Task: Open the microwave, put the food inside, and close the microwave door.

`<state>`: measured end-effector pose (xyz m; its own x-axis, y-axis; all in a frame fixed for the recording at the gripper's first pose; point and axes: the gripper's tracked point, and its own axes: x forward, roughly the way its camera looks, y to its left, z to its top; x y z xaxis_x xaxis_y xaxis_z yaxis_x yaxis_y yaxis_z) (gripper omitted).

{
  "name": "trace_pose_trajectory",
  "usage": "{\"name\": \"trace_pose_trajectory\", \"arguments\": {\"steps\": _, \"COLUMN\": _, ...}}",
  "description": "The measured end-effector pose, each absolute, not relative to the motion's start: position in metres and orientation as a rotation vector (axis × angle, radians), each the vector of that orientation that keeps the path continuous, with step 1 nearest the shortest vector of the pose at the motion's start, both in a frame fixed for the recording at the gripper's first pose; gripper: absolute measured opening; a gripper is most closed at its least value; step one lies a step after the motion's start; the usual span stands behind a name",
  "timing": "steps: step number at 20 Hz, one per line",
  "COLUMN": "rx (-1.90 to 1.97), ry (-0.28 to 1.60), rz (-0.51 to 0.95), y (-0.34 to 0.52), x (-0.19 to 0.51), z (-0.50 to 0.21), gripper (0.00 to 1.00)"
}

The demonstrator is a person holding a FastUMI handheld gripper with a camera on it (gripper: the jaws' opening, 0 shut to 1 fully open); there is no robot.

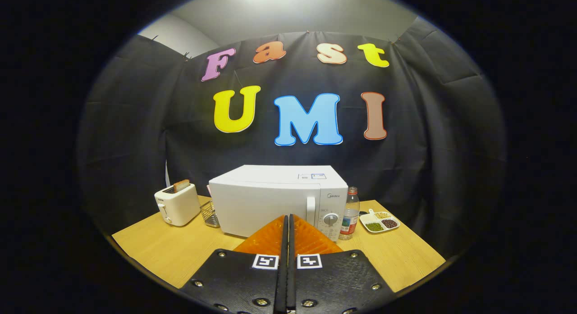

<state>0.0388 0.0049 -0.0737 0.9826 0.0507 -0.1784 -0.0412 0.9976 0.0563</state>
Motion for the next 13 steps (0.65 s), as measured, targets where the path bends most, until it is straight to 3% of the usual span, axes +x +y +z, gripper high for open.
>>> {"name": "trace_pose_trajectory", "arguments": {"steps": 3, "rx": 0.040, "ry": 0.160, "rz": 0.035, "y": 0.006, "x": 0.020, "z": -0.068, "gripper": 0.05}}
{"name": "trace_pose_trajectory", "arguments": {"steps": 5, "rx": 0.043, "ry": 0.142, "rz": 0.030, "y": 0.008, "x": 0.012, "z": -0.063, "gripper": 0.16}}
{"name": "trace_pose_trajectory", "arguments": {"steps": 7, "rx": 0.044, "ry": 0.136, "rz": 0.037, "y": 0.014, "x": 0.003, "z": -0.061, "gripper": 0.49}}
{"name": "trace_pose_trajectory", "arguments": {"steps": 8, "rx": 0.044, "ry": 0.135, "rz": 0.042, "y": 0.016, "x": 0.000, "z": -0.060, "gripper": 0.72}}
{"name": "trace_pose_trajectory", "arguments": {"steps": 10, "rx": 0.045, "ry": 0.127, "rz": 0.039, "y": 0.019, "x": -0.006, "z": -0.058, "gripper": 0.99}}
{"name": "trace_pose_trajectory", "arguments": {"steps": 13, "rx": 0.048, "ry": 0.130, "rz": 0.050, "y": 0.027, "x": -0.015, "z": -0.058, "gripper": 0.98}}
